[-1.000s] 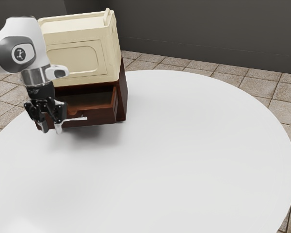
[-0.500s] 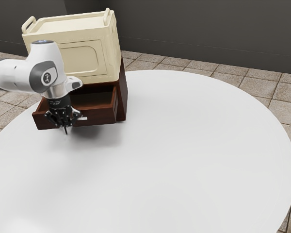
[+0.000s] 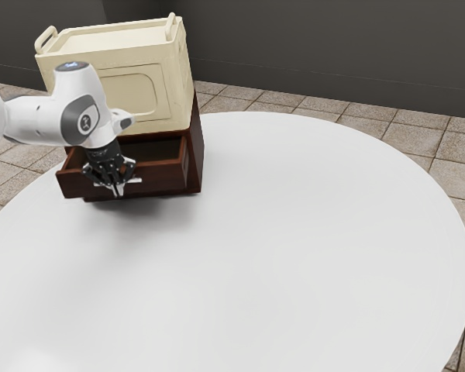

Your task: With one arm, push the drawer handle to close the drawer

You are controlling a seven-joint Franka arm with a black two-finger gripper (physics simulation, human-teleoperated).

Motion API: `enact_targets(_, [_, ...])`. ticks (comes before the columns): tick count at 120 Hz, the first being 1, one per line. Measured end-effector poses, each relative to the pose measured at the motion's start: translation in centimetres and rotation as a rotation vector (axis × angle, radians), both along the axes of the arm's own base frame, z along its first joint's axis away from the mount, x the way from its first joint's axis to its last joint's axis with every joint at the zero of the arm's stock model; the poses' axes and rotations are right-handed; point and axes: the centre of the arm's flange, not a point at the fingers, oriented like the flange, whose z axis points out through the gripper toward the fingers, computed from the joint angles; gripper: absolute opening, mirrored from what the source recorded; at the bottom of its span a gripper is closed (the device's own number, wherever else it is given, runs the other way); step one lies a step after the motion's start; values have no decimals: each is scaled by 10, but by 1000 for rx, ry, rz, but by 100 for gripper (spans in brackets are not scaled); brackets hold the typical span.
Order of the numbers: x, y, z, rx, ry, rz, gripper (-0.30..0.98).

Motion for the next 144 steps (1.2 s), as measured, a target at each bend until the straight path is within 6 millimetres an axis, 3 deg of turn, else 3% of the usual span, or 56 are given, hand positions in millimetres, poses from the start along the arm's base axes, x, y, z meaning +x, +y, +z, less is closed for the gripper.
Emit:
enact_targets(38, [37,10,6,29,-96,17,-6])
enact_targets(75, [67,43,5,67,-185,46,-5])
enact_targets(99, [72,51,3,77,-215,50,-5])
enact_targets(106, [66,47,-6,69,-201,50,-4])
enact_targets(116, [6,3,-27,-2,-116,38,-2])
enact_targets(123, [-52,-39,-13,-28,-82,13,-1])
enact_targets(128, [-74,-71,15,-65,-75,-1,1])
enact_targets(132, [-78,-97,40,-99,-76,-26,5])
enact_targets(139, [-60,-145,107,-139,-123,-106,17])
enact_targets(144, [-43,-180,165,-145,-172,-189,26])
